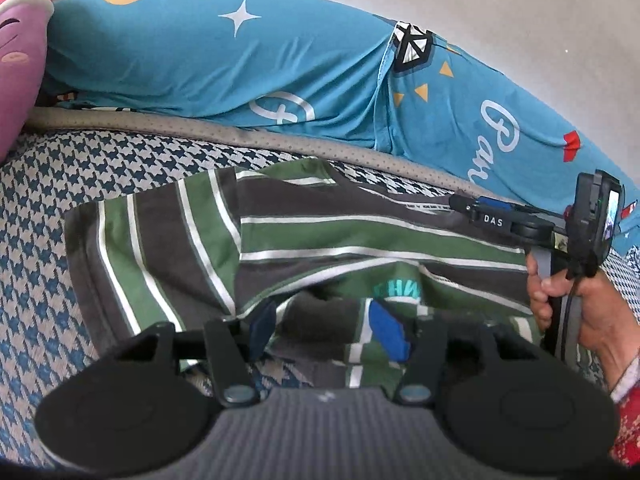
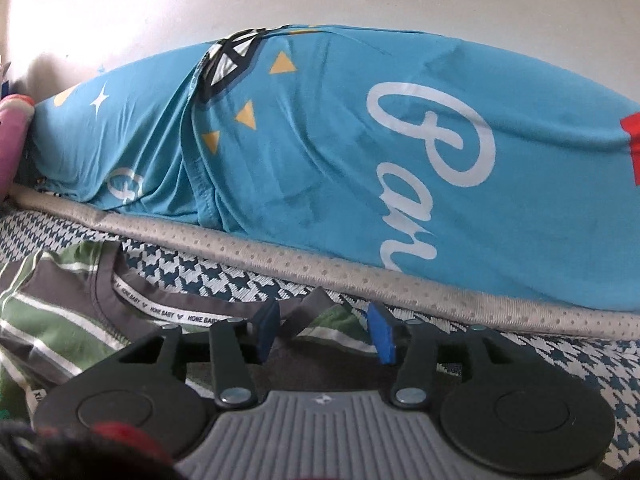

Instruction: Fold clothes

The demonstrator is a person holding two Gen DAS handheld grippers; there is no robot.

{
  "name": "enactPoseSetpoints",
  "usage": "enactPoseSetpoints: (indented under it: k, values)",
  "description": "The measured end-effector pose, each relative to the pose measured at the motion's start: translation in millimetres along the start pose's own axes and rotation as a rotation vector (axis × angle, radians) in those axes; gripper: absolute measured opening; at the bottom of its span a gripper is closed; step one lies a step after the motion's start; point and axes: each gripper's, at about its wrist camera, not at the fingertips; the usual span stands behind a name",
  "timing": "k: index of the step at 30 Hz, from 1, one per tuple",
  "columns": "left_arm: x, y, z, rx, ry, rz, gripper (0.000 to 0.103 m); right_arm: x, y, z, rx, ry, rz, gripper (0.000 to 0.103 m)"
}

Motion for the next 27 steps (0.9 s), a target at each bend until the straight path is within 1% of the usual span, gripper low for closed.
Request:
enactPoseSetpoints:
  k: [1,2,3,4,6,8,14,17,19,21,24,27]
  values:
    - [0,0,0,-0.001,-0.001,0.004,0.053,0,0,0,0.002,0.007,0.0,0.046]
    - [0,0,0,-0.002,-0.001,0.006,0.053,0,0,0,0.004,0.014,0.001,0.036]
    - [0,1,-1,-0.002,0.0,0.008,0.053,-2,0,1,0.006,0.018,0.003,0.03]
    - [0,1,-1,-0.002,0.001,0.01,0.053,-3,0,1,0.008,0.022,0.006,0.028]
    - [1,1,-2,0.0,0.003,0.014,0.053,-3,0,2,0.016,0.015,-0.011,0.018]
    - [2,1,-2,0.003,0.005,0.015,0.053,2,1,2,0.03,-0.009,-0.058,0.015]
    - [4,2,0,0.012,0.014,0.018,0.053,15,4,3,0.072,-0.079,-0.198,0.014]
    - [3,3,1,0.014,0.018,0.025,0.053,22,5,3,0.093,-0.115,-0.269,0.017]
    - [4,4,4,0.019,0.017,0.032,0.053,20,6,5,0.094,-0.139,-0.28,0.019]
    - [3,6,6,0.024,0.015,0.042,0.053,19,9,9,0.084,-0.147,-0.287,0.026]
    - [2,8,7,0.03,0.013,0.065,0.053,22,17,20,0.049,-0.126,-0.277,0.027]
    - [3,8,9,0.036,0.013,0.073,0.053,24,19,34,0.009,-0.163,-0.22,0.027]
Point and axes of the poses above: each gripper's, at about its wrist camera, not at the fingertips, and z roughly against the way its jaws point, x to its right, y to its top, and after that the axes turned 5 degrees about -y, right-handed
